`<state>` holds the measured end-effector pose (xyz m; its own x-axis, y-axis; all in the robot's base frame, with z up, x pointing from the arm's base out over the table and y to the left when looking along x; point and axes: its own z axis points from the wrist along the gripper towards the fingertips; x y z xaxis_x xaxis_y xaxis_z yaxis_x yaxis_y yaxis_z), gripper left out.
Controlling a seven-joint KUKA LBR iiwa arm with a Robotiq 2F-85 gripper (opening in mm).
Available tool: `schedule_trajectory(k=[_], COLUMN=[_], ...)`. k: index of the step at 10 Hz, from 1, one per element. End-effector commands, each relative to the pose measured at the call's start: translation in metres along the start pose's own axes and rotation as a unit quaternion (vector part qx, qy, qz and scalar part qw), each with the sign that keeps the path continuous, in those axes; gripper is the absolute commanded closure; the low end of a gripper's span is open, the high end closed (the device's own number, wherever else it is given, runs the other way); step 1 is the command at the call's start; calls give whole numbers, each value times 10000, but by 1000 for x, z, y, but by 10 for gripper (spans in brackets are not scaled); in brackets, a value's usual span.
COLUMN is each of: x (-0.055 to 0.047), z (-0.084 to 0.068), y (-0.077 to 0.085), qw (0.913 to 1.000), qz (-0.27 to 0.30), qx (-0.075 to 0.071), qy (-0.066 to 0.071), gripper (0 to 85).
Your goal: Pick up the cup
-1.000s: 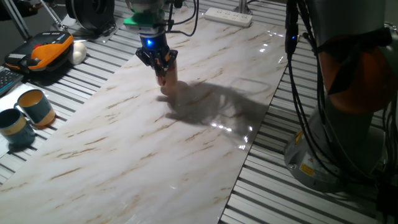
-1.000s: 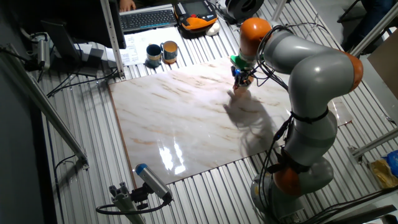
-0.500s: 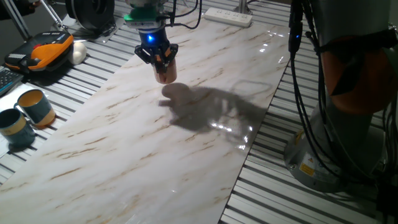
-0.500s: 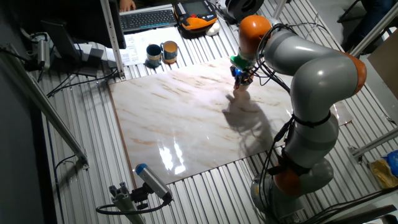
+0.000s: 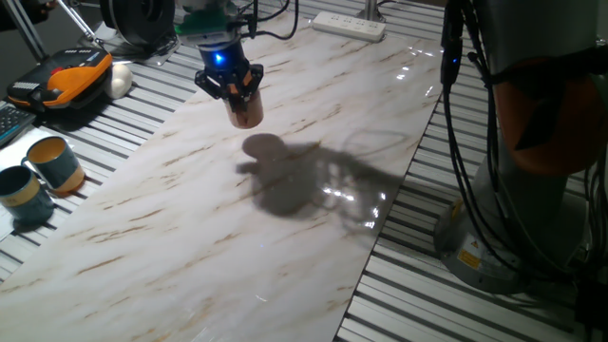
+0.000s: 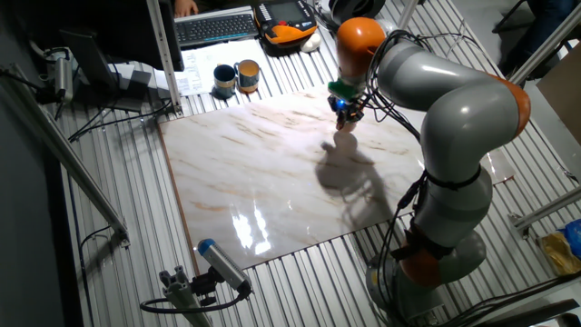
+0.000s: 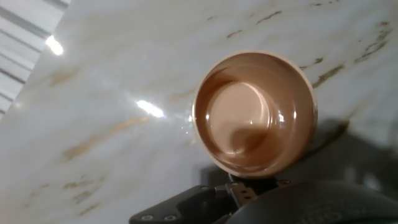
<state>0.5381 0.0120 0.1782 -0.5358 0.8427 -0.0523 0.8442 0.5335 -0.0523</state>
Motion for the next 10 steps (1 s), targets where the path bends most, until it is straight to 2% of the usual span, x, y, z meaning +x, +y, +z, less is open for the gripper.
schedule_trajectory(k=[1,4,5,6,8,9,10], x=[0,1,1,0,2,2,3], z=[0,0,0,1,0,-2,-3], y=[0,0,-1,-2,-3,-4,-5], qw=[9996,9989,9979,9951,9841,9782,9745], qz=[-269,-435,-618,-984,-1773,-2073,-2241], qx=[-23,-164,-171,-127,29,28,-60], qy=[-1,109,108,52,-109,-135,-80], gripper=[850,850,850,850,850,850,850])
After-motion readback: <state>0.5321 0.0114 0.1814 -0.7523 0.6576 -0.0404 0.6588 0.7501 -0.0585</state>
